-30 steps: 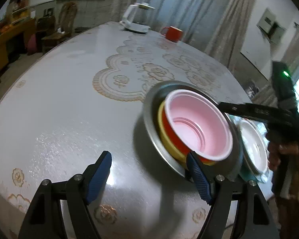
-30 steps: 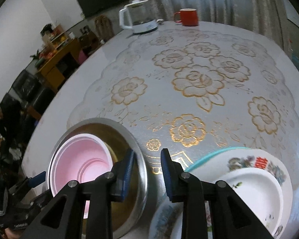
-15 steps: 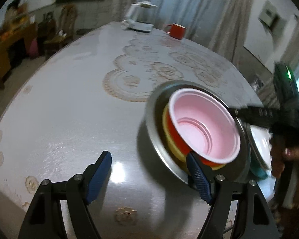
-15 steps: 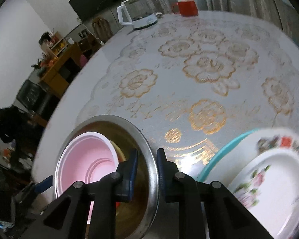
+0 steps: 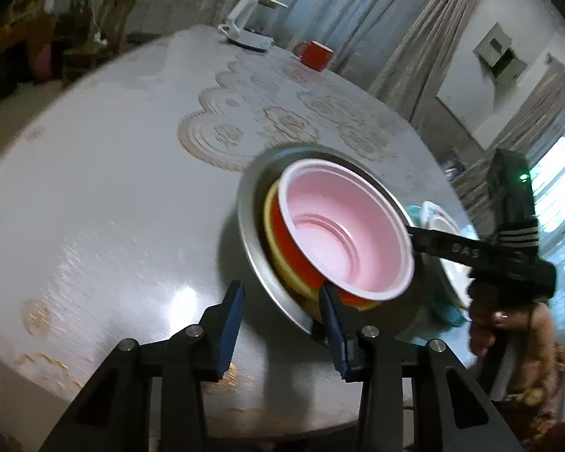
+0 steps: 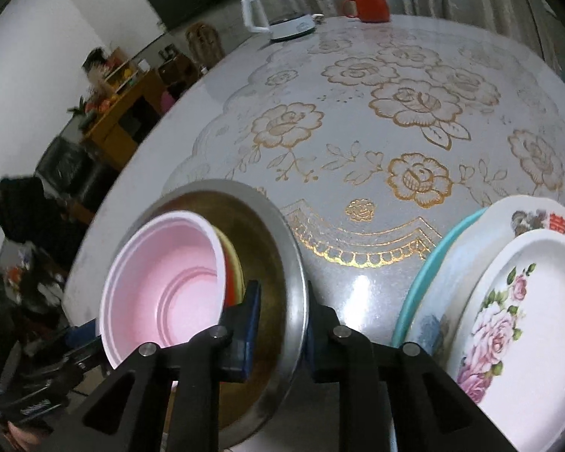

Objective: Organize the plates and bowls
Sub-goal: 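Grasp the rim of the steel basin with both tools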

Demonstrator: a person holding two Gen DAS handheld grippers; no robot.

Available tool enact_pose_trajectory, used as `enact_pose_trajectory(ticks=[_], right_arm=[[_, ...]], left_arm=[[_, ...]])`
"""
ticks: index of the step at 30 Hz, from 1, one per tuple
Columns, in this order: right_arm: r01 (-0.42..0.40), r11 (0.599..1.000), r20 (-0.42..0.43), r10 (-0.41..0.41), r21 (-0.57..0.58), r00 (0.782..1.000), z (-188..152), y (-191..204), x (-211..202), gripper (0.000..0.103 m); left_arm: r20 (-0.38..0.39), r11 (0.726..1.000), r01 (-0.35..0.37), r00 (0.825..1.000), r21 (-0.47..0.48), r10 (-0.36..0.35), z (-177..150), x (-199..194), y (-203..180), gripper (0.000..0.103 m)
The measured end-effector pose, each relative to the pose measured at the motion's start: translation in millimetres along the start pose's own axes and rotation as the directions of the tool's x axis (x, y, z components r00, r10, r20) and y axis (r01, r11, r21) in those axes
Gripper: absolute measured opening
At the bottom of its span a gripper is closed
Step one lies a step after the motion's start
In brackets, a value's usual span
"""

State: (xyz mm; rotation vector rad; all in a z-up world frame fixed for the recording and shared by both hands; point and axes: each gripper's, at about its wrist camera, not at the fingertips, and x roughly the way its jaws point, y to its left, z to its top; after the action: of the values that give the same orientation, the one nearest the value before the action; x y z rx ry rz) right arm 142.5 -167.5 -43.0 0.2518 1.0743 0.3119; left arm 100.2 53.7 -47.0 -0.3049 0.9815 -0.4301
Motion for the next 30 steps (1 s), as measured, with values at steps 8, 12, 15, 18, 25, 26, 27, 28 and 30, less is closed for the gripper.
enact_pose_trajectory(ticks=[8, 12, 15, 18, 25, 26, 27, 28, 30], right_arm=[[0.076, 0.993, 0.024, -0.074, -0.090, 0.997, -8, 9, 3, 0.020], [0.068, 0.994, 0.022, -0.066, -0.089, 0.998, -9, 7, 2, 0.020], [0.048, 0.996, 0.020, -0.046, -0.075, 0.999, -11, 6, 0, 0.020], [0.041, 0.996, 0.017, -0.040, -0.075, 0.999, -14, 7, -1, 0.020], [0.059, 0.993, 0.017, -0.057, -0.106, 0.998, -18, 14, 3, 0.019], [0.036, 0.994, 0.001, -0.036, -0.103, 0.999, -19, 15, 5, 0.020], [0.027, 0.995, -0.008, -0.028, -0.097, 1.000, -21, 16, 8, 0.019], [0.034, 0.995, -0.008, -0.035, -0.098, 0.999, -22, 17, 9, 0.019], [0.039, 0.994, -0.007, -0.039, -0.103, 0.999, -24, 18, 10, 0.019]], left_arm=[[0.031, 0.997, -0.026, 0.999, 0.076, 0.024, -4, 5, -18, 0.043], [0.051, 0.990, -0.082, 0.996, 0.113, 0.077, -5, 2, -25, 0.043], [0.046, 0.993, -0.062, 0.997, 0.098, 0.057, -5, 0, -19, 0.041], [0.052, 0.993, -0.053, 0.998, 0.108, 0.048, -5, -1, -19, 0.033], [0.068, 0.995, -0.027, 0.997, 0.097, 0.021, -7, 5, -16, 0.033], [0.071, 0.995, -0.032, 0.997, 0.098, 0.025, -7, 5, -16, 0.033], [0.072, 0.995, -0.036, 0.997, 0.097, 0.029, -7, 5, -17, 0.033], [0.073, 0.995, -0.042, 0.997, 0.095, 0.036, -7, 5, -17, 0.033], [0.075, 0.993, -0.064, 0.996, 0.097, 0.057, -8, 5, -19, 0.034]])
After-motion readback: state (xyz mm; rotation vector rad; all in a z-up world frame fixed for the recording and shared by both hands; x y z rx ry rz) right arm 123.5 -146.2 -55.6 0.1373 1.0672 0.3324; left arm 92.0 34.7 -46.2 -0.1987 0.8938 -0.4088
